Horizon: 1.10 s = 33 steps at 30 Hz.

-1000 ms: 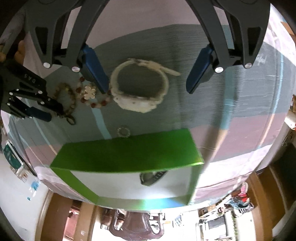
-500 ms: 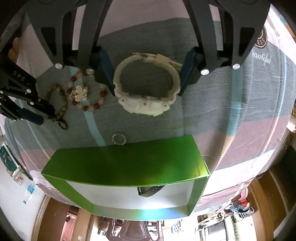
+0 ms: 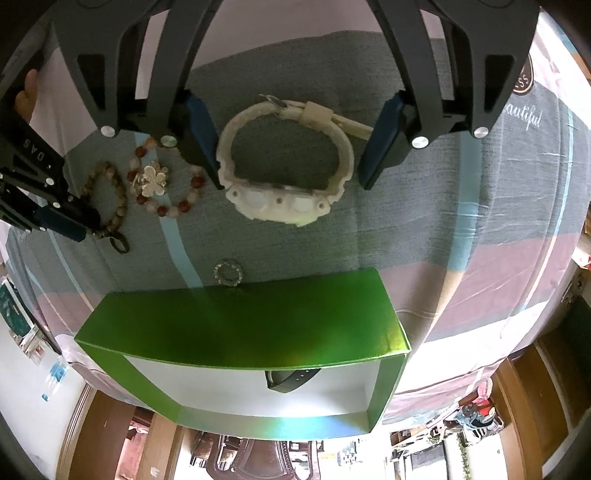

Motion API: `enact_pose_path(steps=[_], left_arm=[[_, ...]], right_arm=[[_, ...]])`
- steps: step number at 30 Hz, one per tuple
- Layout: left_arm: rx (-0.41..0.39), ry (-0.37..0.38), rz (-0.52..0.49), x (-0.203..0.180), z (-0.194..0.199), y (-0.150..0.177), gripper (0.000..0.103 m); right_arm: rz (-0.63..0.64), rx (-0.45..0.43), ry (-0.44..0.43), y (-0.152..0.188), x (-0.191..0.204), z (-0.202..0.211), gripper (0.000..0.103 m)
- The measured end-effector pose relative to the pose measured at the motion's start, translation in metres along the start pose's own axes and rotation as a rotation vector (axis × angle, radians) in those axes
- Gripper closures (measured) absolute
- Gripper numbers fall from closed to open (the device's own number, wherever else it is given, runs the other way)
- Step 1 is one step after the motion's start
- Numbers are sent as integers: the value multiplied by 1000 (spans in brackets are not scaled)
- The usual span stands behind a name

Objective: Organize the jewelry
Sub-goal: 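Close the left tool on the white watch while the right tool grasps the wooden bead bracelet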

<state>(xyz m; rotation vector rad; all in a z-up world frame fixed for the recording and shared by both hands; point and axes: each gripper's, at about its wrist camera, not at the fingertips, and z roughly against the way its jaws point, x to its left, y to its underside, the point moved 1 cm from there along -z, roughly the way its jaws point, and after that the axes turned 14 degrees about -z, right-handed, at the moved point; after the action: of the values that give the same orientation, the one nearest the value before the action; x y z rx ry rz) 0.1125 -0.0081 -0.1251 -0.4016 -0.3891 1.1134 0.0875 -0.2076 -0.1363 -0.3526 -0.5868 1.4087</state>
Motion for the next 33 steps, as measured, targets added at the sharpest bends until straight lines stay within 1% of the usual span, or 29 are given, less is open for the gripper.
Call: enact_pose_path(steps=[2, 5, 10, 18, 28, 31, 32, 33], left_arm=[[-6, 22, -7, -2, 1, 0, 40], [-5, 11, -17, -3, 1, 1, 40], [-1, 4, -11, -2, 2, 2, 40], [8, -10, -6, -3, -1, 1, 36], [8, -19, -14, -5, -1, 1, 35], [6, -19, -15, -6, 0, 1, 37], [5, -20, -17, -6, 0, 1, 40], [5, -22, -17, -7, 0, 1, 40]], right_arm=[[0, 0, 0, 0, 0, 0, 73], [1, 0, 1, 0, 0, 1, 73], [1, 0, 0, 0, 0, 1, 73], [6, 0, 1, 0, 0, 1, 73], [26, 2, -9, 2, 2, 2, 74], [35, 5, -21, 3, 4, 3, 80], [42, 4, -25, 4, 6, 3, 83], [47, 5, -30, 4, 6, 3, 87]])
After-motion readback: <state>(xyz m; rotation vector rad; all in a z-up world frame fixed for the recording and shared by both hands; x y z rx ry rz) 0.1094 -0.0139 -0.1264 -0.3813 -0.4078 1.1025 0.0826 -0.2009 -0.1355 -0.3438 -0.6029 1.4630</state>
